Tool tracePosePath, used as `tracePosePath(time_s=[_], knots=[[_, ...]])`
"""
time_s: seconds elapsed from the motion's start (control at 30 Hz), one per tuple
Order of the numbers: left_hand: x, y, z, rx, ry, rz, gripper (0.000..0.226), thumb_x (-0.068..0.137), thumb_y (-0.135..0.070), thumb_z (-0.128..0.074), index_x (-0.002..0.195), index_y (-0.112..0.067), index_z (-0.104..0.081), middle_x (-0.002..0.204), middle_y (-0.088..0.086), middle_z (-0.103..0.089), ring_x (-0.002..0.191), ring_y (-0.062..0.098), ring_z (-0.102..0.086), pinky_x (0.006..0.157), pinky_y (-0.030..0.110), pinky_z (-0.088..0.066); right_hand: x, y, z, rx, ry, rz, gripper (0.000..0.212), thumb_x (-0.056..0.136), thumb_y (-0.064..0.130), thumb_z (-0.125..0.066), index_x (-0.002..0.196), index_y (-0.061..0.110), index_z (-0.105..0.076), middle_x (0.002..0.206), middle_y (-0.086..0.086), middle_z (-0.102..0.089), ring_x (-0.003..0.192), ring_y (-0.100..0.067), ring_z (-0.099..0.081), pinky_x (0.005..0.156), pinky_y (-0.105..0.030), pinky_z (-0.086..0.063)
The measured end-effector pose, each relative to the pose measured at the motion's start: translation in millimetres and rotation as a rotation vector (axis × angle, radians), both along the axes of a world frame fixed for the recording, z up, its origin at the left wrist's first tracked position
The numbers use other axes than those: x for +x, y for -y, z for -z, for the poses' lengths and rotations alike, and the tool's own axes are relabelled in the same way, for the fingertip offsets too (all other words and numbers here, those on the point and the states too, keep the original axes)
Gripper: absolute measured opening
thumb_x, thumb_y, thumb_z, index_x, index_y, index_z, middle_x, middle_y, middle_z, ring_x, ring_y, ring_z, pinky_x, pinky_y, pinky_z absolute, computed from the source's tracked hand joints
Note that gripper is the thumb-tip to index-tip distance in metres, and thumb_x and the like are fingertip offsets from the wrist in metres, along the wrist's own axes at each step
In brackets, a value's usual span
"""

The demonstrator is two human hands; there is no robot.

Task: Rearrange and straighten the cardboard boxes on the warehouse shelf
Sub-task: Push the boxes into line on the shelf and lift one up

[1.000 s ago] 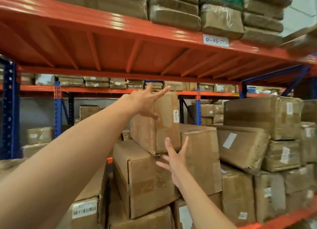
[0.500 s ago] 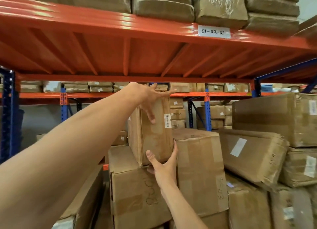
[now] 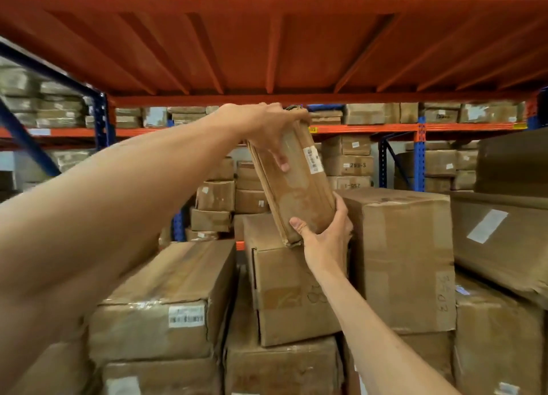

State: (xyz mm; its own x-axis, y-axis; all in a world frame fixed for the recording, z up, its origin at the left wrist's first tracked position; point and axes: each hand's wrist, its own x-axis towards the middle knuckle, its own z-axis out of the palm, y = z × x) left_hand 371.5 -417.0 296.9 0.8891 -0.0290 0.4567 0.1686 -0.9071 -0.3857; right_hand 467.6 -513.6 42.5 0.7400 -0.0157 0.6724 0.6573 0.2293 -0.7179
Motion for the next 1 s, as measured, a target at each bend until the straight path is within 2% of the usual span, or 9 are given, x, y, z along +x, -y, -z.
tracePosePath(time_s=[0.1, 0.27, 0.43, 0.6, 0.73, 0.83, 0.87, 0.93, 1.0], knots=[[-32.7, -49.4, 21.7, -0.163, 0.090, 0.064, 0.112, 0.046, -0.074, -0.086, 0.138, -0.059, -0.025, 0.125, 0.002, -0.047, 0.114, 0.033, -0.050, 0.091, 0.050, -0.047, -16.2, -20.0, -3.7, -0.031, 0.093, -0.038, 0.094, 0.078, 0.020, -0.092, 0.148, 0.047, -0.033, 0.156, 0.001, -0.019, 0.132, -0.013, -0.035, 0.108, -0.033, -0.038], [-94.2, -116.1, 65.2, -0.435, 0.266, 0.127, 0.106, 0.049, -0.072, -0.087, 0.137, -0.057, -0.029, 0.128, 0.005, -0.049, 0.117, 0.030, -0.049, 0.098, 0.053, -0.048, -36.3, -50.4, -13.4, -0.249, 0.236, 0.027, 0.091, 0.081, 0.027, -0.090, 0.150, 0.048, -0.034, 0.162, 0.000, -0.013, 0.142, -0.024, -0.034, 0.101, -0.030, -0.036], [-148.1, -171.5, 122.5, -0.648, 0.397, 0.093, 0.099, 0.058, -0.057, -0.091, 0.139, -0.044, -0.035, 0.126, 0.007, -0.054, 0.116, 0.029, -0.053, 0.099, 0.053, -0.049, -66.7, -85.2, -16.7, -0.473, 0.357, -0.002, 0.088, 0.084, 0.025, -0.087, 0.153, 0.041, -0.035, 0.156, 0.006, -0.019, 0.118, -0.011, -0.036, 0.099, -0.032, -0.041], [-184.5, -214.5, 200.9, -0.868, 0.509, 0.013, 0.097, 0.059, -0.054, -0.092, 0.138, -0.042, -0.037, 0.126, 0.006, -0.053, 0.112, 0.027, -0.056, 0.097, 0.050, -0.052, -95.0, -114.2, -2.3, -0.750, 0.461, -0.015, 0.085, 0.085, 0.030, -0.085, 0.152, 0.038, -0.033, 0.147, 0.004, -0.023, 0.108, -0.023, -0.053, 0.099, -0.047, -0.053], [-204.5, -243.1, 268.1, -1.023, 0.497, -0.057, 0.103, 0.059, -0.060, -0.089, 0.143, -0.037, -0.032, 0.140, 0.007, -0.050, 0.127, 0.029, -0.050, 0.104, 0.055, -0.047, -103.8, -137.8, 13.5, -0.964, 0.556, -0.036, 0.086, 0.084, 0.032, -0.084, 0.151, 0.040, -0.031, 0.151, 0.006, -0.022, 0.114, -0.030, -0.059, 0.100, -0.045, -0.049], [-203.1, -254.6, 272.3, -0.920, 0.444, -0.106, 0.102, 0.058, -0.069, -0.084, 0.141, -0.036, -0.035, 0.135, 0.009, -0.055, 0.122, 0.031, -0.054, 0.102, 0.053, -0.048, -98.5, -142.7, 17.3, -0.992, 0.580, -0.014, 0.087, 0.083, 0.033, -0.085, 0.148, 0.045, -0.029, 0.151, 0.008, -0.021, 0.112, -0.031, -0.061, 0.095, -0.043, -0.049], [-200.9, -254.8, 265.8, -0.769, 0.402, -0.182, 0.100, 0.058, -0.073, -0.081, 0.139, -0.035, -0.037, 0.133, 0.010, -0.056, 0.117, 0.033, -0.057, 0.096, 0.051, -0.052, -96.2, -142.6, 19.6, -0.998, 0.573, -0.007, 0.088, 0.083, 0.034, -0.086, 0.148, 0.047, -0.028, 0.151, 0.010, -0.020, 0.112, -0.031, -0.060, 0.093, -0.044, -0.050], [-193.5, -254.2, 255.6, -0.303, 0.374, -0.306, 0.094, 0.060, -0.081, -0.071, 0.135, -0.030, -0.044, 0.137, 0.018, -0.049, 0.115, 0.041, -0.055, 0.086, 0.051, -0.053, -95.3, -141.6, 23.6, -1.003, 0.582, 0.003, 0.089, 0.085, 0.034, -0.084, 0.149, 0.052, -0.024, 0.151, 0.011, -0.019, 0.113, -0.031, -0.060, 0.091, -0.043, -0.050], [-187.4, -258.8, 257.1, -0.023, 0.315, -0.286, 0.095, 0.071, -0.084, -0.059, 0.146, -0.030, -0.038, 0.153, 0.025, -0.030, 0.129, 0.045, -0.042, 0.097, 0.055, -0.046, -97.0, -139.5, 26.5, -1.025, 0.628, 0.020, 0.094, 0.090, 0.032, -0.081, 0.152, 0.060, -0.017, 0.155, 0.008, -0.016, 0.115, -0.033, -0.058, 0.088, -0.043, -0.052]])
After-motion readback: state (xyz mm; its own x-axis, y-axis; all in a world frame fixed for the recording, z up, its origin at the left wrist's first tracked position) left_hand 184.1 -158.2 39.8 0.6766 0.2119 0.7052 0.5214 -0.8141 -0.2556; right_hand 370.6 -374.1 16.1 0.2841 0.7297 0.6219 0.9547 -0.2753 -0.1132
